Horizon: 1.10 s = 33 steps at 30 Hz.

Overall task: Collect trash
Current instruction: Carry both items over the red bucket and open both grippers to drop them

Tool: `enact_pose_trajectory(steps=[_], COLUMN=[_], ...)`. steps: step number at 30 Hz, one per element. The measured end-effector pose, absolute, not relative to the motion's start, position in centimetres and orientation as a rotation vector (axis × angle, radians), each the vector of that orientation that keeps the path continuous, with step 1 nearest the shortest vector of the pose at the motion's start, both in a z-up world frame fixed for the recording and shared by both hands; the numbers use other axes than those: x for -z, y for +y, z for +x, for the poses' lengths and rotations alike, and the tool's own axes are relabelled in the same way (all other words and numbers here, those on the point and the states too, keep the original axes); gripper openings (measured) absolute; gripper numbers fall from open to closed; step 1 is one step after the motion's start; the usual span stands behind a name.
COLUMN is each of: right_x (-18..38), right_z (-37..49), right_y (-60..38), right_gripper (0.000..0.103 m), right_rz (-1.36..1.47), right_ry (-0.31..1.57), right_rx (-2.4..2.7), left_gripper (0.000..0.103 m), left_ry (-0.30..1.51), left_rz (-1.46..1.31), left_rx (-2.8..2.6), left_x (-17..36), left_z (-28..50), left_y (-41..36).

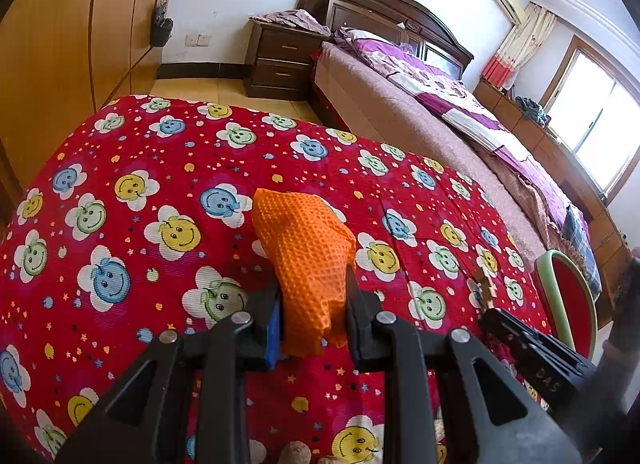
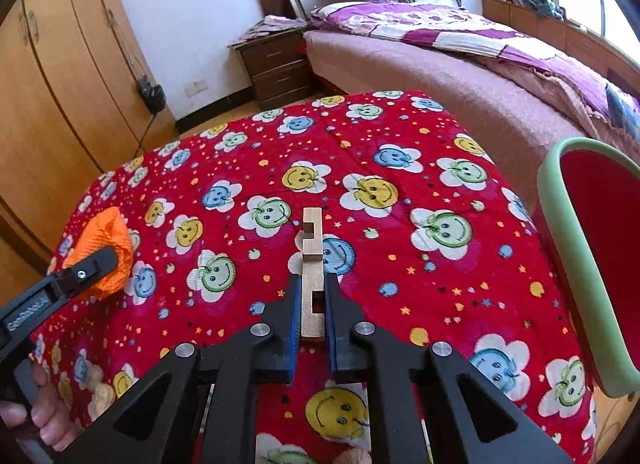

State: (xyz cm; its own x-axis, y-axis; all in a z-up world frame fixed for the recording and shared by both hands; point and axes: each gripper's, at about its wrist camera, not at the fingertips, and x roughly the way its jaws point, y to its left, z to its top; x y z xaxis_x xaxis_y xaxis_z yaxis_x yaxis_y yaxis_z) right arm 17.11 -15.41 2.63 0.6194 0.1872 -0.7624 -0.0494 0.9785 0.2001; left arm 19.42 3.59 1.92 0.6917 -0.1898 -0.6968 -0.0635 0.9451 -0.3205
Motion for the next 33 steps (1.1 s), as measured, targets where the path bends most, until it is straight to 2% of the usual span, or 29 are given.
enact_pose_trajectory(steps=[15, 33], right_x=[-7.4, -9.5], right_z=[12.3, 7.1], right_y=[-20.9, -32.0], right_gripper=[0.01, 0.01], right_rz=[0.255, 0.39], right_ry=[0.784, 0.68], right_rx=[-0.138, -0.018], left_gripper=[0.025, 0.025], left_ry=[0.793, 0.801], left_rz=[-0.282, -0.22], left_rx=[0.152, 0.333], left_x=[-4.7, -9.3], left_z=[17.8, 14.9], left_y=[0.3, -10.4])
